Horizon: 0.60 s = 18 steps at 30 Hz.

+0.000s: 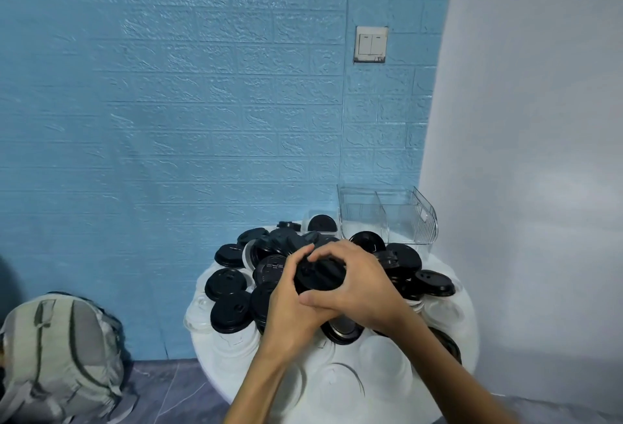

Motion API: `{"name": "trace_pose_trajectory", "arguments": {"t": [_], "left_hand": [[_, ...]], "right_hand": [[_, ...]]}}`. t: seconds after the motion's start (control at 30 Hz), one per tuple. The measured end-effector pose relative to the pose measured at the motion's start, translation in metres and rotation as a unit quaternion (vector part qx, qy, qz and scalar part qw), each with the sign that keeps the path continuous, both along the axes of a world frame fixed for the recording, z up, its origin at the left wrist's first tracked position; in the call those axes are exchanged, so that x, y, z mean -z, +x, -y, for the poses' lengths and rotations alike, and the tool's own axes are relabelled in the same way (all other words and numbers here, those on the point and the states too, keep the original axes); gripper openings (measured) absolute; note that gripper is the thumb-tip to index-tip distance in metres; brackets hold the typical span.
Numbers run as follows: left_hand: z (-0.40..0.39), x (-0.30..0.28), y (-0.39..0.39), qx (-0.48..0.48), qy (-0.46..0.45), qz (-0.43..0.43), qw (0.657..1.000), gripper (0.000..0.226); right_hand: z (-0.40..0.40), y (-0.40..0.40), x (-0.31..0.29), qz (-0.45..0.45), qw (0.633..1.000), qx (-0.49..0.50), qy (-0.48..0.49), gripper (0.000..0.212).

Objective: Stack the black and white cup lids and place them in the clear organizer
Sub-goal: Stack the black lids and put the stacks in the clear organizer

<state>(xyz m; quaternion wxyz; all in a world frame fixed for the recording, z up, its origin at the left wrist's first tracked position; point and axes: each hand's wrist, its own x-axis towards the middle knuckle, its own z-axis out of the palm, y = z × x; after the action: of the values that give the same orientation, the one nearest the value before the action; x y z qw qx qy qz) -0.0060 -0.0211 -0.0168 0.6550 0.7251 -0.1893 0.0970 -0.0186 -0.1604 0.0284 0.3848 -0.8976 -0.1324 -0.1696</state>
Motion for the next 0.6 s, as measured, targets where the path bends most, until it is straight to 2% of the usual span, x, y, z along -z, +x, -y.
{"name": "trace_pose_trajectory", "arguments": {"t": [0.27,0.47,0.6], "left_hand": [[-0.004,0.012,0.005,-0.002,-0.018,-0.019,1.0,0.085],[0.001,0.012,0.005,-0.027,-0.011,-0.004,1.0,0.063],[-0.002,0.008,0.007,-0.041,-0.015,-0.015,0.999,0.062]], "right_hand": [[0.001,0.0,0.01,-0.033,0.998,-0.04,0.041,0.04],[0.016,-0.012,0.015,-0.025,0.997,-0.054,0.058,0.026],[0.067,-0.036,0.033,0.031,0.995,0.047,0.088,0.031]]}}
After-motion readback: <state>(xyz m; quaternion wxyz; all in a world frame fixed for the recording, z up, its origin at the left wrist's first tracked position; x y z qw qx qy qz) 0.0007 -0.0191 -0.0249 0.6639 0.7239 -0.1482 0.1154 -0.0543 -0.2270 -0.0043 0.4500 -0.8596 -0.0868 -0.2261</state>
